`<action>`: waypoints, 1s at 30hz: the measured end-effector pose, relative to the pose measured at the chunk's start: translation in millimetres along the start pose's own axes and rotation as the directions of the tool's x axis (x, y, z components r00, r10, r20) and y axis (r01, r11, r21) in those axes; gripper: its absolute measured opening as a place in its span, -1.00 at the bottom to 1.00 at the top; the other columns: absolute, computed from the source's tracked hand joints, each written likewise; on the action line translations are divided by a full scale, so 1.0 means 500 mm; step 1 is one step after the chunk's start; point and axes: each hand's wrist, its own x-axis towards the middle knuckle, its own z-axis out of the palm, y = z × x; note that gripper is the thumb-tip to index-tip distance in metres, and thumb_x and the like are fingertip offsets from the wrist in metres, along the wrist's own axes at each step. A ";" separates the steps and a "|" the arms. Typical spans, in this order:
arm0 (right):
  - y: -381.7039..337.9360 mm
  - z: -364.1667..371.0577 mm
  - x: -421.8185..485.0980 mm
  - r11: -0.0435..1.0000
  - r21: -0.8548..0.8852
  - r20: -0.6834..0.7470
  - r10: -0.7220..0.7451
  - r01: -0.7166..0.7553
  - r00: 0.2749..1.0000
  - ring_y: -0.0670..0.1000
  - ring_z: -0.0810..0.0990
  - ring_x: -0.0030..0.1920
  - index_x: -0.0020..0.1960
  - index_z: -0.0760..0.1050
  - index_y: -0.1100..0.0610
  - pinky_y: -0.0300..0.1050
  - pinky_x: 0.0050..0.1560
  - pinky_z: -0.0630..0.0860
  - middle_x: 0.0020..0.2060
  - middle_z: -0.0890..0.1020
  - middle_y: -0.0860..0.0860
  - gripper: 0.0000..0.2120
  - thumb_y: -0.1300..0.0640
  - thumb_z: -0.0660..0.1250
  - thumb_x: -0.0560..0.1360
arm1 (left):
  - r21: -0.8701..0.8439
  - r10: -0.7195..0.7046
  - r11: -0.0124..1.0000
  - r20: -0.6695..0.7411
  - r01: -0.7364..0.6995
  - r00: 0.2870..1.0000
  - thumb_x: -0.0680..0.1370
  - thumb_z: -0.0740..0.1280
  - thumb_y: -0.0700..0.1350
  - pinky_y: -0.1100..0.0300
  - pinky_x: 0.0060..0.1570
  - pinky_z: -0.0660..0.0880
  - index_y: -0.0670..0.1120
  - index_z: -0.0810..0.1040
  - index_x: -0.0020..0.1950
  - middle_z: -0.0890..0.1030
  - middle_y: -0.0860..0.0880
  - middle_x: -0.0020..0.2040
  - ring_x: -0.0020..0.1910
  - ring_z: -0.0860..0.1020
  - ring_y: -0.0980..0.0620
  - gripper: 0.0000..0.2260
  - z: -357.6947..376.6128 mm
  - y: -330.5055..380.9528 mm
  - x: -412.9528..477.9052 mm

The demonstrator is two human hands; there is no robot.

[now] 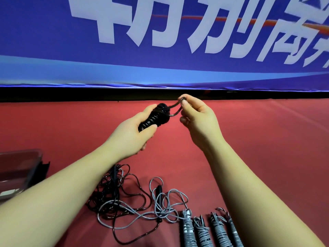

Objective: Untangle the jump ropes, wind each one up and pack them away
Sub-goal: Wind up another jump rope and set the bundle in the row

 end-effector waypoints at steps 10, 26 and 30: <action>0.042 0.048 -0.010 0.860 0.486 -0.023 0.192 -0.157 0.981 -0.13 0.47 -0.40 -0.24 0.46 0.19 -0.33 -0.34 0.44 -0.36 0.54 0.01 -0.83 0.25 0.27 0.54 | -0.230 -0.100 0.970 -0.063 0.083 0.993 0.60 0.20 -0.22 0.19 -0.50 0.52 0.11 0.23 0.28 0.43 -0.06 0.14 -0.35 0.63 0.04 -0.67 0.026 -0.022 0.002; 0.045 0.056 -0.027 0.898 -0.392 0.087 -0.181 0.200 0.980 -0.28 0.55 -0.24 -0.16 0.24 -0.04 -0.23 -0.12 0.45 -0.21 0.59 -0.02 -0.80 0.15 0.18 0.59 | -0.036 0.020 0.999 0.074 -0.017 0.997 0.59 0.19 -0.30 0.25 -0.43 0.48 0.30 -0.09 0.46 0.38 -0.07 0.09 -0.50 0.51 0.20 -0.29 -0.006 -0.029 -0.017; 0.058 0.059 -0.037 0.904 -0.384 0.068 -0.174 0.187 0.982 -0.17 0.58 -0.19 -0.15 0.23 -0.04 -0.20 -0.11 0.45 -0.18 0.60 0.04 -0.80 0.15 0.16 0.60 | -0.053 -0.022 0.998 0.115 0.028 0.993 0.56 0.19 -0.30 0.04 -0.40 0.53 0.26 0.14 0.34 0.54 -0.17 -0.15 -0.39 0.56 -0.24 -0.45 -0.010 -0.041 -0.009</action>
